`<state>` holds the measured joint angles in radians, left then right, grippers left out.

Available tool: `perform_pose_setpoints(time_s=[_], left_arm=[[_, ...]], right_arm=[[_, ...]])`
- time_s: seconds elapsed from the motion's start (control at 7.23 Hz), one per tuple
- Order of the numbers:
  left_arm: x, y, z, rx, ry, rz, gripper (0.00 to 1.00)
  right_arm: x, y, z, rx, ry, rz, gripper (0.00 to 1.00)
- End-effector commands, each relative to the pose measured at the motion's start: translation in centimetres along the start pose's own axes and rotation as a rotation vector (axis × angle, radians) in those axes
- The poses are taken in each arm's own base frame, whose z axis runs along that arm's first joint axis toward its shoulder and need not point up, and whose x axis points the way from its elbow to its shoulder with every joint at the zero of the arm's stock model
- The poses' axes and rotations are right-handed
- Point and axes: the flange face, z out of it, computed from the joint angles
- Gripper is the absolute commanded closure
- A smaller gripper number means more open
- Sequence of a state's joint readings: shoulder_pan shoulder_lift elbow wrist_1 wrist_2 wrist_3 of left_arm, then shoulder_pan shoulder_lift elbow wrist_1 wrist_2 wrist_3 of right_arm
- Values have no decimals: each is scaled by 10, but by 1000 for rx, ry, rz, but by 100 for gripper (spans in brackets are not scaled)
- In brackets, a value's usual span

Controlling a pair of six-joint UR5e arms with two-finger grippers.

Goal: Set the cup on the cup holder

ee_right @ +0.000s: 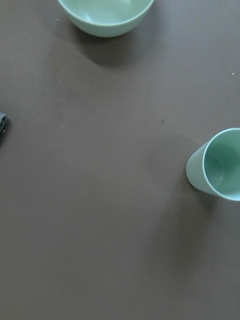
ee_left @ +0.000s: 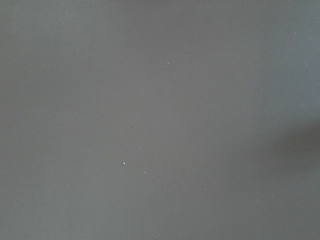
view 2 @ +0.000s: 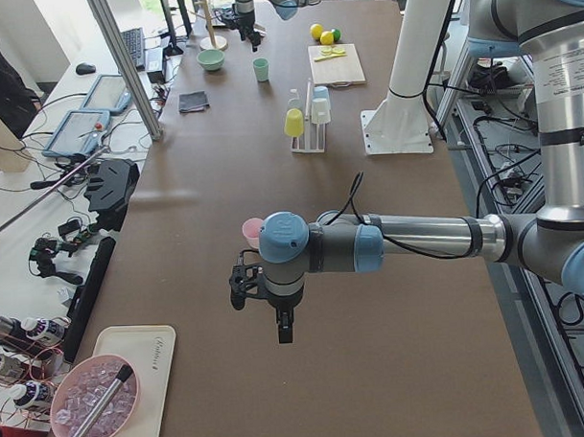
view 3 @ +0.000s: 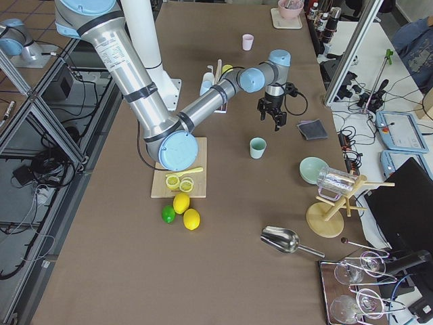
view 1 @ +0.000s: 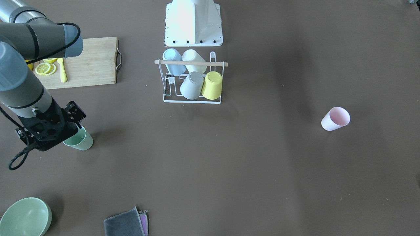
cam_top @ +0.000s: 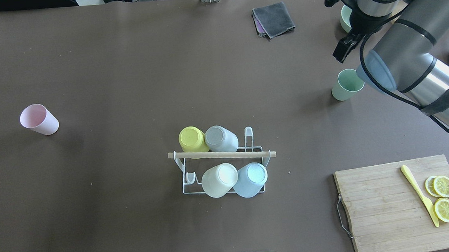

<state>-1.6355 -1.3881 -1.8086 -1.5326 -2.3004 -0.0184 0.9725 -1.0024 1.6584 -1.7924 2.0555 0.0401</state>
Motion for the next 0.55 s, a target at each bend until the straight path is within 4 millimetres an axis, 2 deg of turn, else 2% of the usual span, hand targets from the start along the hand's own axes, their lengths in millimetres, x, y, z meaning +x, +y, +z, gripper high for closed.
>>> perform_pose_setpoints(time_s=[0.0,0.14,0.28,0.41], left_arm=[[4,-3,-4,8,2,6,1],[8,-7,-8,14,7,12,1],[19,-19,-10,18,11,33,1],[31,-27,-12,5,11,43,1]], right_arm=[[-29,-48,12,-30,46,-126,0],[-25,-67,17,-61,68,-187,0],[-24,-81,20,-103,86,-176,0],[-33,-93,25,-178,97,-166,0]])
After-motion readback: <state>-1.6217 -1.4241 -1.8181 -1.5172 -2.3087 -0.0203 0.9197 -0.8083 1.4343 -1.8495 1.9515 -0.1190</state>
